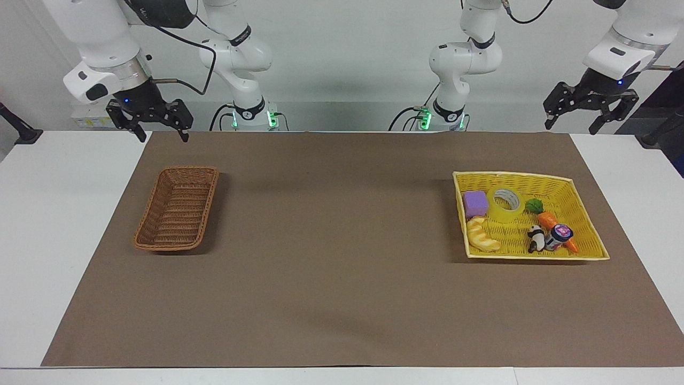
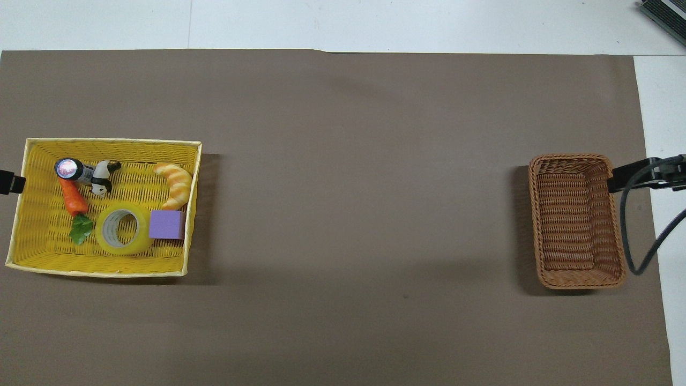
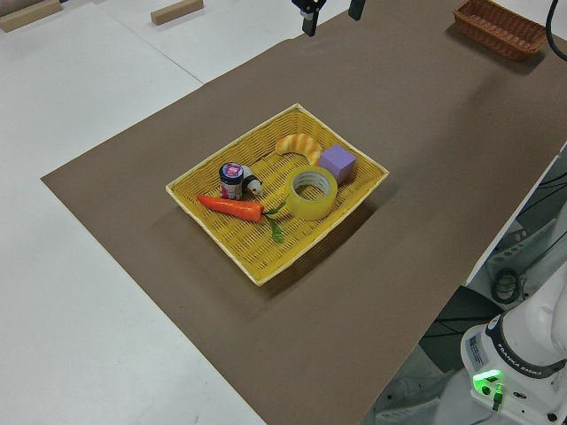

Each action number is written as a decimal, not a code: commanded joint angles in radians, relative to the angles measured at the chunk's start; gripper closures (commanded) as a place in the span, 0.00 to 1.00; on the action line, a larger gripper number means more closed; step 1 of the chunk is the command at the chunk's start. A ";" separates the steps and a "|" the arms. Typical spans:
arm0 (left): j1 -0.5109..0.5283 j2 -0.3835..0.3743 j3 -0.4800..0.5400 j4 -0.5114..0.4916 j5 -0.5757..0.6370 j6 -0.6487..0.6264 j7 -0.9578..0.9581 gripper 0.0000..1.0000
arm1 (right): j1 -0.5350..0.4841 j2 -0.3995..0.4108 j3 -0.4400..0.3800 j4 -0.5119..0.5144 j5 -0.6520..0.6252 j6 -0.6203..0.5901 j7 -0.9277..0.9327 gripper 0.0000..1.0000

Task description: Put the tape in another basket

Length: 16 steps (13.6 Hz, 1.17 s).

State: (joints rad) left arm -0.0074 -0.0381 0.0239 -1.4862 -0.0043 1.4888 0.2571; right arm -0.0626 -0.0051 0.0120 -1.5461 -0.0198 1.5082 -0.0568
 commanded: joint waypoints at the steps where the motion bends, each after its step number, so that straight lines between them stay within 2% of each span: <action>1: -0.008 -0.017 0.001 -0.016 0.026 -0.012 -0.012 0.00 | -0.013 -0.018 0.006 -0.016 -0.002 0.001 -0.009 0.00; 16: -0.008 -0.031 -0.009 -0.042 0.017 -0.002 -0.012 0.00 | -0.011 -0.018 0.009 -0.016 -0.002 0.003 -0.009 0.00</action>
State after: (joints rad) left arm -0.0074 -0.0389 0.0149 -1.4881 -0.0042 1.4804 0.2426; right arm -0.0625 -0.0052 0.0129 -1.5461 -0.0198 1.5083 -0.0568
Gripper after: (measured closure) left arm 0.000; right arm 0.000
